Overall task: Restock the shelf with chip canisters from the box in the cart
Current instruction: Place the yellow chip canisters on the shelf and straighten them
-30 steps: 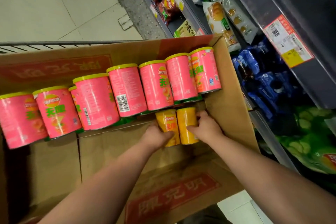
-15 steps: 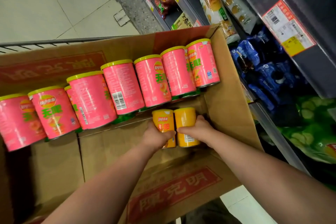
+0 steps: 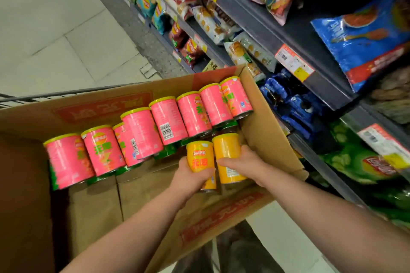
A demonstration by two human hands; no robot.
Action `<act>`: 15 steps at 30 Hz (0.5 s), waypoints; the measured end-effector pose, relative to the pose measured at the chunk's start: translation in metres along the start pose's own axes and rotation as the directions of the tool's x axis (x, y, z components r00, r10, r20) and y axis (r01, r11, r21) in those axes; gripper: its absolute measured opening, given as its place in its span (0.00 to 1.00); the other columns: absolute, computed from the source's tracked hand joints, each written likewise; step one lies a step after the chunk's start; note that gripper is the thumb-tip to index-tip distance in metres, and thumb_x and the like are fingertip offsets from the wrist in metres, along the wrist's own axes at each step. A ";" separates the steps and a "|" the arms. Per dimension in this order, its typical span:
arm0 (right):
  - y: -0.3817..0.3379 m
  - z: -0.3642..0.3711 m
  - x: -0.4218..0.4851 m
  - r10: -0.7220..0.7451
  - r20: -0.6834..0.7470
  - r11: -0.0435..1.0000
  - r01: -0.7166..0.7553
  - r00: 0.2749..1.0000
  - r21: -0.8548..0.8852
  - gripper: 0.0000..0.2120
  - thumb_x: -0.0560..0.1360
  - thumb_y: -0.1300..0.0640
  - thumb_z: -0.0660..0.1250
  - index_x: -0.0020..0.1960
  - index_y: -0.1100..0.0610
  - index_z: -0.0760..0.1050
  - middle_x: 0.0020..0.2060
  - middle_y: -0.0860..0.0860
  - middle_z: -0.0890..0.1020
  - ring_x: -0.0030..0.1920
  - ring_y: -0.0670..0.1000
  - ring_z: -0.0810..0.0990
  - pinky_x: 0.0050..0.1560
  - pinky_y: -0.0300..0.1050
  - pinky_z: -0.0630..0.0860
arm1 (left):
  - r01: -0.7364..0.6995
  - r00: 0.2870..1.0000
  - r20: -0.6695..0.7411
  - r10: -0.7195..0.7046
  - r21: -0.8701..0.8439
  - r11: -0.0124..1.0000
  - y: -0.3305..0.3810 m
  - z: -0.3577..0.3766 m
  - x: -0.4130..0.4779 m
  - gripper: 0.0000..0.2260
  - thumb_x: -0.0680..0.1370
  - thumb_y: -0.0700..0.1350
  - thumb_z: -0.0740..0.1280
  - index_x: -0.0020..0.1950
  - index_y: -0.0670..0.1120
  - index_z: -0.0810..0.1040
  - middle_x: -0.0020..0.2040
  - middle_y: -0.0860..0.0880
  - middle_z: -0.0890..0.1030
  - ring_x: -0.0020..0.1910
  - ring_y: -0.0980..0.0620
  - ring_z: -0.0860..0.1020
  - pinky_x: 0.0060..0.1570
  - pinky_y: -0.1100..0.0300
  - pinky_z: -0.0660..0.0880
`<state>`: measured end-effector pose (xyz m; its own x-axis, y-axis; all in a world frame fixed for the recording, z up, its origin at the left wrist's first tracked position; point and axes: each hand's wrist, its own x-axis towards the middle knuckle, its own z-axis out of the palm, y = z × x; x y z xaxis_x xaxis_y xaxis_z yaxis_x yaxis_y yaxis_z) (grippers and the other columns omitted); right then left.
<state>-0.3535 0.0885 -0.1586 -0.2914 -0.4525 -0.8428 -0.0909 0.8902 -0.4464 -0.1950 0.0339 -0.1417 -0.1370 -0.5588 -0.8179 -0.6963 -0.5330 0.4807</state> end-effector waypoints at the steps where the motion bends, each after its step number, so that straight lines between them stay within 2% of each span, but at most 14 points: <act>1: -0.004 0.001 -0.011 -0.017 -0.027 1.000 0.017 0.999 0.018 0.44 0.59 0.38 0.75 0.68 0.54 0.65 0.61 0.53 0.75 0.60 0.54 0.76 0.61 0.52 0.74 | -0.023 1.000 0.004 0.023 -0.011 1.000 0.001 -0.005 -0.007 0.33 0.64 0.53 0.76 0.64 0.49 0.64 0.55 0.46 0.78 0.50 0.47 0.80 0.48 0.50 0.80; 3: -0.010 0.006 -0.032 -0.047 -0.076 0.997 0.051 0.996 0.053 0.48 0.53 0.34 0.73 0.67 0.53 0.66 0.61 0.52 0.76 0.60 0.53 0.76 0.61 0.53 0.74 | -0.075 0.997 -0.002 0.075 -0.028 0.997 0.002 -0.014 -0.022 0.28 0.69 0.51 0.75 0.62 0.51 0.64 0.55 0.47 0.78 0.49 0.48 0.80 0.43 0.53 0.81; 5: -0.017 0.012 -0.054 -0.081 -0.114 0.992 0.091 0.990 0.085 0.42 0.59 0.37 0.75 0.67 0.54 0.67 0.60 0.52 0.76 0.59 0.53 0.76 0.61 0.52 0.74 | -0.126 0.992 -0.008 0.125 -0.043 0.991 0.001 -0.025 -0.037 0.26 0.70 0.51 0.74 0.62 0.51 0.64 0.55 0.48 0.78 0.48 0.48 0.80 0.37 0.56 0.80; 7: -0.021 0.018 -0.075 -0.109 -0.150 0.987 0.125 0.983 0.103 0.36 0.65 0.42 0.75 0.66 0.55 0.66 0.60 0.52 0.76 0.59 0.53 0.77 0.60 0.50 0.74 | -0.176 0.984 -0.014 0.175 -0.037 0.984 -0.002 -0.036 -0.052 0.26 0.70 0.53 0.73 0.62 0.52 0.65 0.54 0.49 0.78 0.48 0.49 0.80 0.36 0.58 0.78; 11: -0.025 0.030 -0.112 -0.148 -0.221 0.978 0.176 0.964 0.111 0.32 0.67 0.45 0.75 0.65 0.55 0.66 0.57 0.52 0.77 0.56 0.52 0.77 0.55 0.45 0.74 | -0.295 0.955 -0.014 0.295 0.001 0.956 -0.003 -0.056 -0.087 0.28 0.63 0.58 0.72 0.58 0.53 0.67 0.49 0.53 0.78 0.47 0.53 0.79 0.44 0.58 0.76; 15: -0.029 0.036 -0.148 -0.192 -0.272 0.966 0.230 0.943 0.116 0.34 0.66 0.43 0.75 0.66 0.55 0.67 0.57 0.51 0.78 0.56 0.52 0.78 0.55 0.45 0.75 | -0.392 0.920 0.014 0.391 0.006 0.920 -0.005 -0.071 -0.119 0.30 0.60 0.60 0.69 0.58 0.57 0.64 0.51 0.54 0.77 0.51 0.51 0.78 0.56 0.48 0.76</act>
<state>-0.2735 0.1279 -0.0323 -0.5162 -0.5833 -0.6272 -0.0447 0.7496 -0.6604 -0.1256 0.0580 -0.0241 -0.4082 -0.7141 -0.5687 -0.5914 -0.2677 0.7607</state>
